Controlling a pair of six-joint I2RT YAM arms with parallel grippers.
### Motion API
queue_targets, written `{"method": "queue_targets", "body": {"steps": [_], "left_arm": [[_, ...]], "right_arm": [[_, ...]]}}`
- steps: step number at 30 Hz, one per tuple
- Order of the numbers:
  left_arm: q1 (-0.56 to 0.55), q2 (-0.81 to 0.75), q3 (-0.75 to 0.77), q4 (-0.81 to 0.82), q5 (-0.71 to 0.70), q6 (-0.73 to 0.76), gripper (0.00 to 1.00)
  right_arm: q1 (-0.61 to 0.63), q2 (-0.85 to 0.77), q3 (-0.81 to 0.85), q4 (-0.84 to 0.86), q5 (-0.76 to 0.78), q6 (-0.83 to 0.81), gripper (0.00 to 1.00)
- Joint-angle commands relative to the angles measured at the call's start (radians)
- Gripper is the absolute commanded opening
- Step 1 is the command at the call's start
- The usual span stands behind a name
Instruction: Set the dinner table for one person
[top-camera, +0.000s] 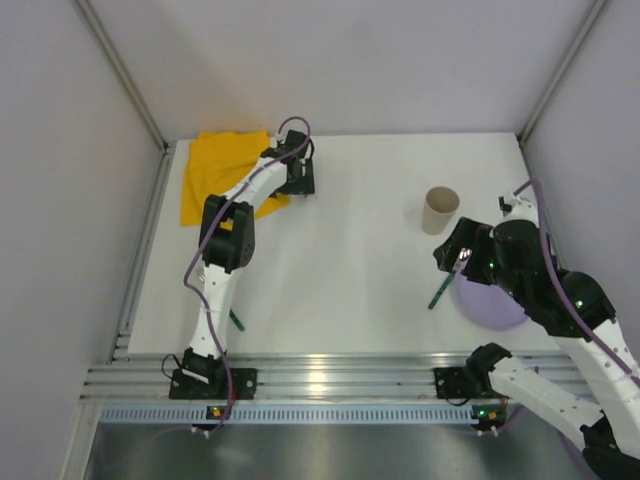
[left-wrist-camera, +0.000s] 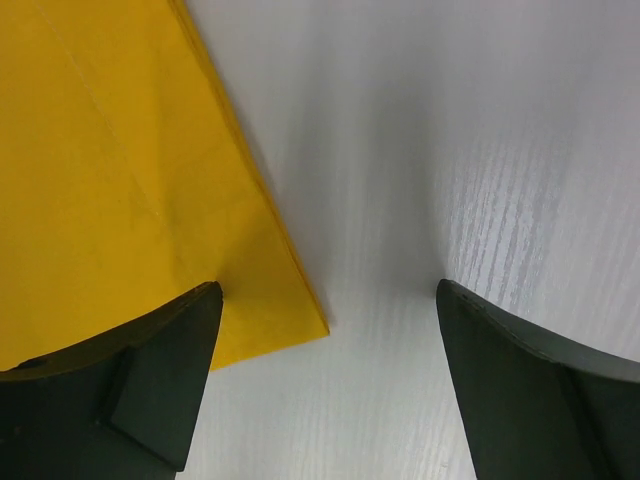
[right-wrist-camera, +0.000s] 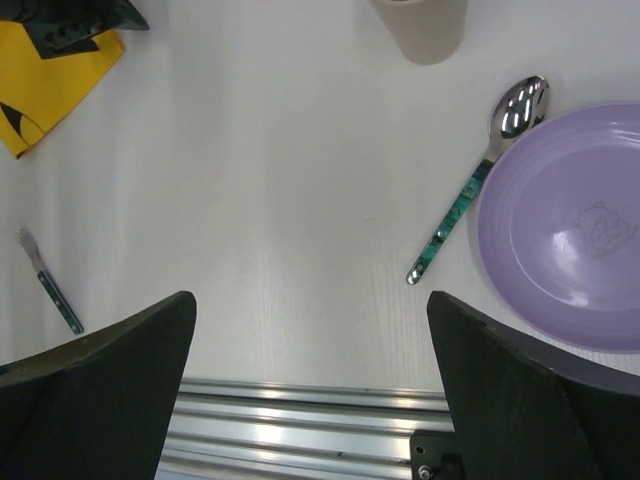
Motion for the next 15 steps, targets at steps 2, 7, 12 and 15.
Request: {"method": "queue_targets", "body": {"steps": [2,7,12,15], "left_arm": [[0.030,0.039,0.026,-0.022,-0.076,0.058,0.90],[0.081,0.047,-0.011,-0.039,-0.057,0.018,0.69],[0.105,0.045,-0.063,-0.029,-0.039,-0.013,0.54],[0.113,0.051,-0.070,-0.028,-0.011,-0.019,0.34]], "right_arm": [[0.009,0.071,0.025,0.064,0.013,0.002,1.00],[0.009,0.177,0.034,0.122,-0.016,-0.018,1.00],[0.009,0.267,0.051,0.161,-0.050,-0.038,1.00],[0.009,0.295,0.066,0.159,-0.062,-0.052,1.00]]}}
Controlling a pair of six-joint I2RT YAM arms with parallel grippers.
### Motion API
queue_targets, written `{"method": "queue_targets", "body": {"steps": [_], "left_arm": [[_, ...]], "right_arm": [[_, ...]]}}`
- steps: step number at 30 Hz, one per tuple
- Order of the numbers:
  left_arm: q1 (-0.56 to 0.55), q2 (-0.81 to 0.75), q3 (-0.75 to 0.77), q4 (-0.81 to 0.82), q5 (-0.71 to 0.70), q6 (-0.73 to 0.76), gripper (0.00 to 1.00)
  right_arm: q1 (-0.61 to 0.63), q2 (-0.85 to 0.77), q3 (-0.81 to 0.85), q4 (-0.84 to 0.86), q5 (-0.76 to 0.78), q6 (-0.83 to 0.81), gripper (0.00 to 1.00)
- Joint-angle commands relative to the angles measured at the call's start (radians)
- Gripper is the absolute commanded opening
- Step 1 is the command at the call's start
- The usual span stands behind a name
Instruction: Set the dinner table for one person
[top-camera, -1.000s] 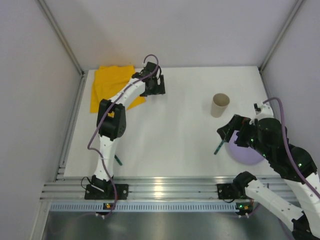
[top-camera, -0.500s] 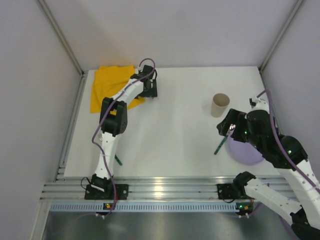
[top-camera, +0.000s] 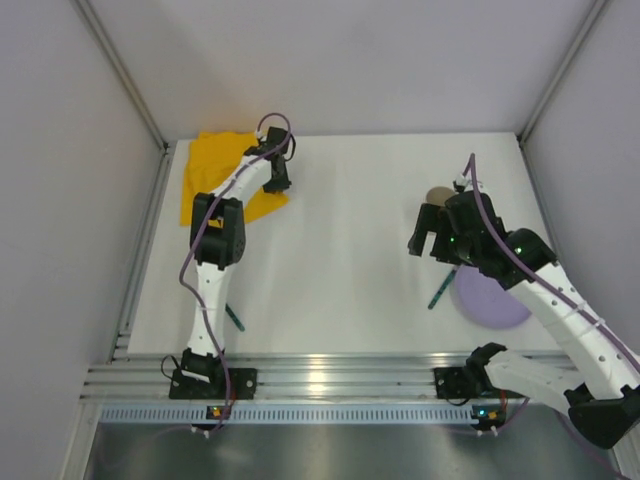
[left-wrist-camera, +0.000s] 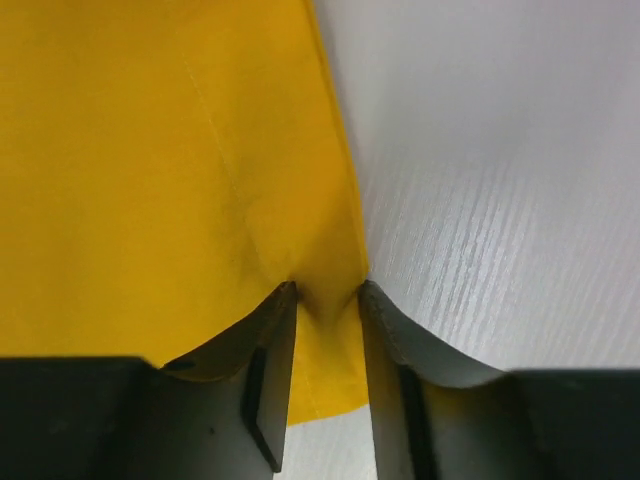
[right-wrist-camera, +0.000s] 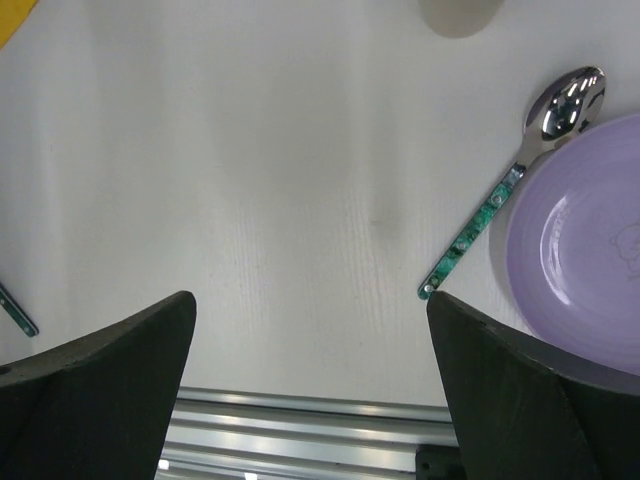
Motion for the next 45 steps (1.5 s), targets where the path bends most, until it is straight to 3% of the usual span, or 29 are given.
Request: {"method": "queue_targets", "body": {"steps": [1,2,3,9,12,16,24,25,26,27,30,36,40,45], "left_arm": [[0.026,0.040,-0.064,-0.070,0.006,0.011,0.24],[0.029,0.037,-0.067,-0.062,0.023,0.017,0.08],[0.032,0.029,-0.065,-0.051,0.040,0.027,0.00],[0.012,-0.079,-0.029,-0.049,0.118,0.095,0.00],[-0.060,-0.147,0.025,-0.077,0.184,0.171,0.00],[-0.245,-0.195,0.059,-0.148,0.172,0.244,0.00],[-0.537,-0.268,-0.045,-0.155,0.195,0.034,0.00],[-0.576,-0.271,-0.038,-0.154,0.210,-0.004,0.11],[-0.592,-0.276,-0.035,-0.149,0.210,-0.020,0.33],[-0.604,-0.294,-0.036,-0.146,0.206,-0.034,0.98],[-0.611,-0.359,-0.079,-0.151,0.144,-0.103,0.98],[-0.536,-0.560,-0.359,-0.074,0.040,-0.167,0.98],[-0.396,-0.699,-0.594,0.013,0.078,-0.164,0.98],[-0.295,-0.661,-0.688,0.055,0.136,-0.074,0.98]], "right_arm": [[0.009,0.013,0.065,0.053,-0.024,-0.033,1.00],[0.011,0.012,0.064,0.053,-0.024,-0.036,1.00],[0.009,0.010,0.062,0.051,-0.028,-0.042,1.00],[0.008,-0.039,0.039,0.042,-0.030,-0.068,1.00],[0.006,-0.072,0.022,0.030,-0.021,-0.076,1.00],[0.006,-0.115,-0.004,0.013,-0.021,-0.093,1.00],[0.003,-0.187,-0.019,-0.042,-0.016,-0.146,1.00],[0.003,-0.191,-0.024,-0.044,-0.018,-0.152,1.00],[0.003,-0.198,-0.025,-0.045,-0.018,-0.153,1.00],[0.003,-0.197,-0.028,-0.047,-0.021,-0.157,1.00],[0.003,-0.192,-0.030,-0.045,-0.039,-0.162,1.00],[0.003,-0.169,-0.001,-0.048,-0.065,-0.156,1.00],[0.003,-0.172,-0.022,-0.047,-0.084,-0.137,1.00],[0.003,-0.165,-0.096,-0.007,-0.122,-0.110,1.00]]}}
